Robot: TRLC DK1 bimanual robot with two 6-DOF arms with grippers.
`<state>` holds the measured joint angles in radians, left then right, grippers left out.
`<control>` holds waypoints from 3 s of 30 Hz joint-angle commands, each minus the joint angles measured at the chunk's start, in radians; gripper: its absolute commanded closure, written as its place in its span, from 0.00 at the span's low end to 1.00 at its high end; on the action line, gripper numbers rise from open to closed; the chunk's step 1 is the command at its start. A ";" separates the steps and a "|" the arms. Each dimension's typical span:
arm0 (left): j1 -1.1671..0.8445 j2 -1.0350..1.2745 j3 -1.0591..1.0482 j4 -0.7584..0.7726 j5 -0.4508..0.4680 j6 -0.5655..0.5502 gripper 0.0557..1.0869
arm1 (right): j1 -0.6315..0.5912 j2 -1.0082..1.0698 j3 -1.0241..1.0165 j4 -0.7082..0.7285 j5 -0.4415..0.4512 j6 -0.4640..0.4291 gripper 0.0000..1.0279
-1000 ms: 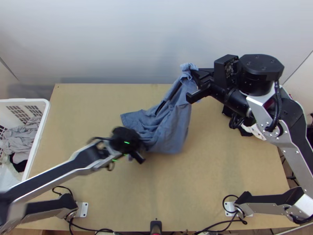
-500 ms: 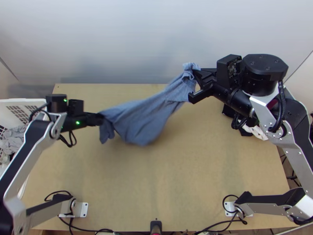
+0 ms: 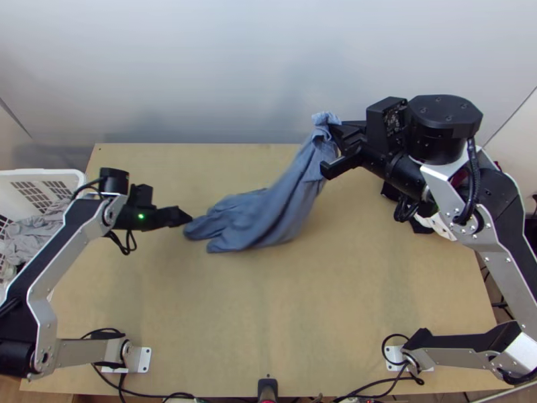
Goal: Fold the t-shirt
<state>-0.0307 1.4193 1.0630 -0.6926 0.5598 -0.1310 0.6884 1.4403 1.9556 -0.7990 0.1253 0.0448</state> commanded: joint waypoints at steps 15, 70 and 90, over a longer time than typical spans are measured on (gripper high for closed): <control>-0.310 -0.177 -0.250 0.068 -0.070 0.077 0.06 | 0.000 -0.038 -0.058 -0.006 -0.001 0.010 0.97; -0.429 -0.411 0.091 0.123 -0.205 -0.124 0.96 | -0.231 -0.075 0.402 -0.408 -0.556 0.230 0.97; 0.025 0.059 0.247 0.243 -0.176 -0.335 0.93 | -0.501 0.256 0.267 -0.034 -0.538 0.422 0.97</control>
<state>-0.1604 1.2930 1.2976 -0.4850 0.3813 -0.4324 0.2546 1.5936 2.2684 -0.9043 -0.4435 0.4435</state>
